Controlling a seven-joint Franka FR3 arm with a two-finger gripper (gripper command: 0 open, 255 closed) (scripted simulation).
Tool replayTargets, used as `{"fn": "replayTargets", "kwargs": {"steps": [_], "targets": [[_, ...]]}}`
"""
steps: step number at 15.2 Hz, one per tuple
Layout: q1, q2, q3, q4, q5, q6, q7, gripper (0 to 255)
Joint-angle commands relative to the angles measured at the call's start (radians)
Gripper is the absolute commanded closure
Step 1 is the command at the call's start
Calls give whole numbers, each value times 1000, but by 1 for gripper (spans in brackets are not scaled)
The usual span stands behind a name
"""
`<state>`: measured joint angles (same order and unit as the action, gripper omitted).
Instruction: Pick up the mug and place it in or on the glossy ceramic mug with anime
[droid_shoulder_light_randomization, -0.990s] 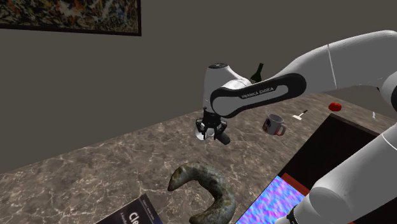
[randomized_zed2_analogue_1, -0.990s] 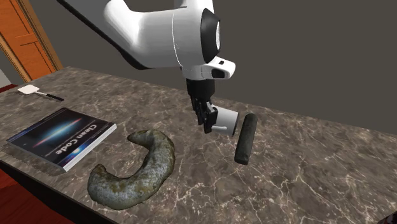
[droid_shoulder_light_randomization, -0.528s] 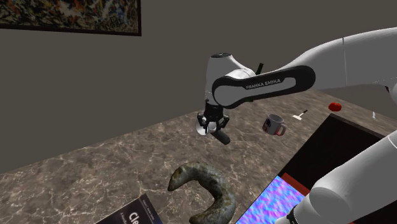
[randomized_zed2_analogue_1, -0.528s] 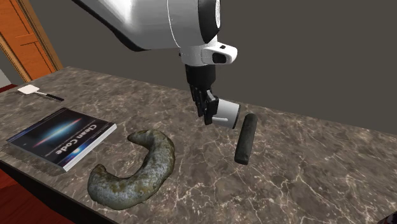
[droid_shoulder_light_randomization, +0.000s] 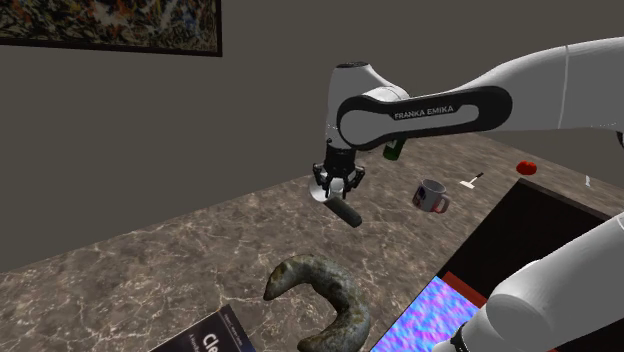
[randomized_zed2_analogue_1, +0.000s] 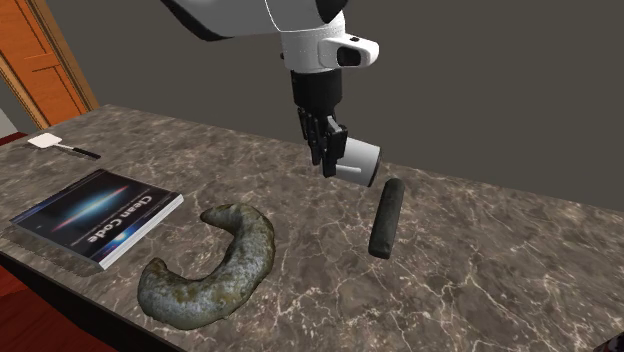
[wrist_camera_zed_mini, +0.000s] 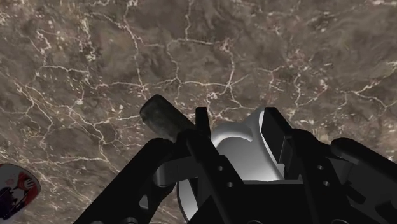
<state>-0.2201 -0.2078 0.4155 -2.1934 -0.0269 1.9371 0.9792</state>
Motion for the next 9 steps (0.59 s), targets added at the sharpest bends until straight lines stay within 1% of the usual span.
{"fn": "replayTargets", "kwargs": {"steps": [1,9], "targets": [[1,-5,-1,23,2,-27,-2,255],[-1,-24,-8,106,8,-127,-16,255]]}}
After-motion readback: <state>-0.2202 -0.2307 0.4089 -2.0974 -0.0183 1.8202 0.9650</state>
